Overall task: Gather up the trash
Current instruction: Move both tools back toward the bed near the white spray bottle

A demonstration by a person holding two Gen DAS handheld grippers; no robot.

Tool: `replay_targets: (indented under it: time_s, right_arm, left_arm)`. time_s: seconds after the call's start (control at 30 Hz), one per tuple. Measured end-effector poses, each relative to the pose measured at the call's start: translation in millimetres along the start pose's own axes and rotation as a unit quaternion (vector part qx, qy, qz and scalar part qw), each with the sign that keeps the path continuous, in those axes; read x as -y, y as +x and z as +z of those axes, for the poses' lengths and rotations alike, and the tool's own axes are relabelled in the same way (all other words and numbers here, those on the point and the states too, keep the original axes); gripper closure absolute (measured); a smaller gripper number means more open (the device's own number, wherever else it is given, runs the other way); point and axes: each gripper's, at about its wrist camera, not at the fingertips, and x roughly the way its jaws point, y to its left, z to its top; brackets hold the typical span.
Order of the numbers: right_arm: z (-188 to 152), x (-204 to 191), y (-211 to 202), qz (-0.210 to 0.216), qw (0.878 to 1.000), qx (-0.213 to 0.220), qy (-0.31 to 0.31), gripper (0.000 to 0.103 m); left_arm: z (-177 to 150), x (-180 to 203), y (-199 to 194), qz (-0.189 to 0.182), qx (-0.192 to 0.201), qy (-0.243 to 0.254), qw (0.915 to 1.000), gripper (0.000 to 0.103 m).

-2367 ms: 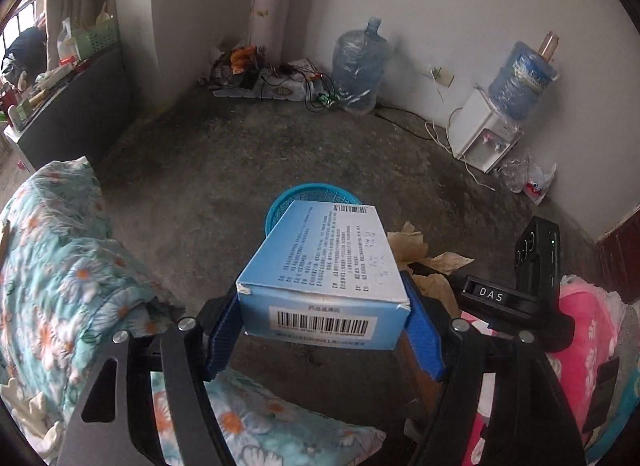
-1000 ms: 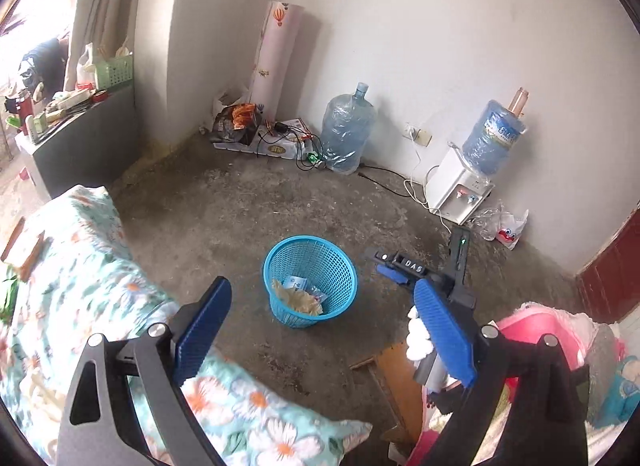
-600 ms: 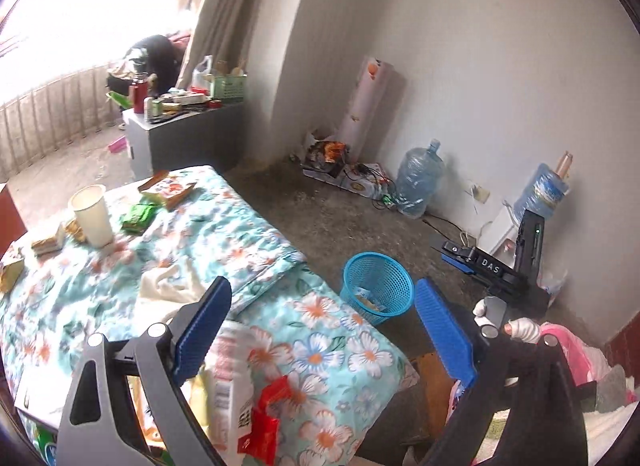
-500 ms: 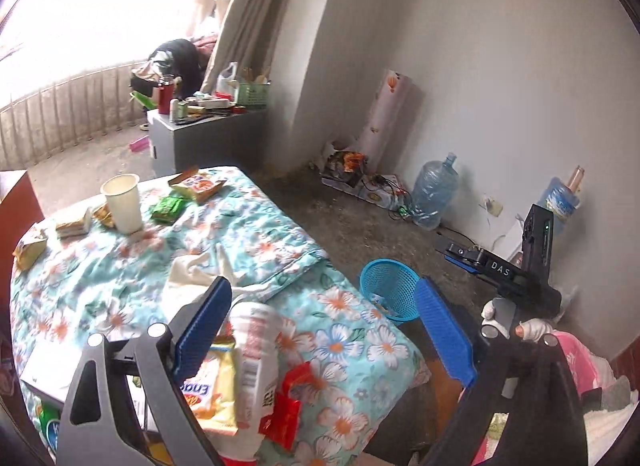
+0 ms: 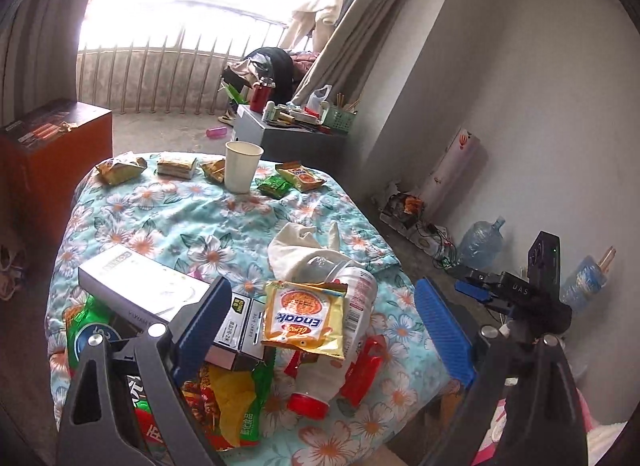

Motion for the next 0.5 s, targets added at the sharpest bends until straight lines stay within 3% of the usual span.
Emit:
replay_targets:
  time_s: [0.2,0.3,0.43,0.5]
  right_arm:
    - [-8.6,-4.0,12.8,0.027,0.999,-0.036,0.03,0.029]
    - [-9.1,-5.3,20.3,0.035,0.997,-0.048,0.042,0.029]
    - [-6.0,-5.9,25.6,0.041,0.996,-0.057,0.049,0.029]
    - [-5.4,-6.4,28.4,0.041,0.996,-0.062,0.049,0.029]
  left_arm:
    - [-22.8,-12.5,6.9,-0.005,-0.006,0.003,1.0,0.013]
    - [-34.1,-8.8,12.4,-0.01,-0.009,0.016,0.9998,0.018]
    - [-48.9,7.2,19.3,0.008,-0.006,0.086,0.9962,0.028]
    - [-56.9,18.8,24.4,0.025,-0.007,0.141,0.9896,0.031]
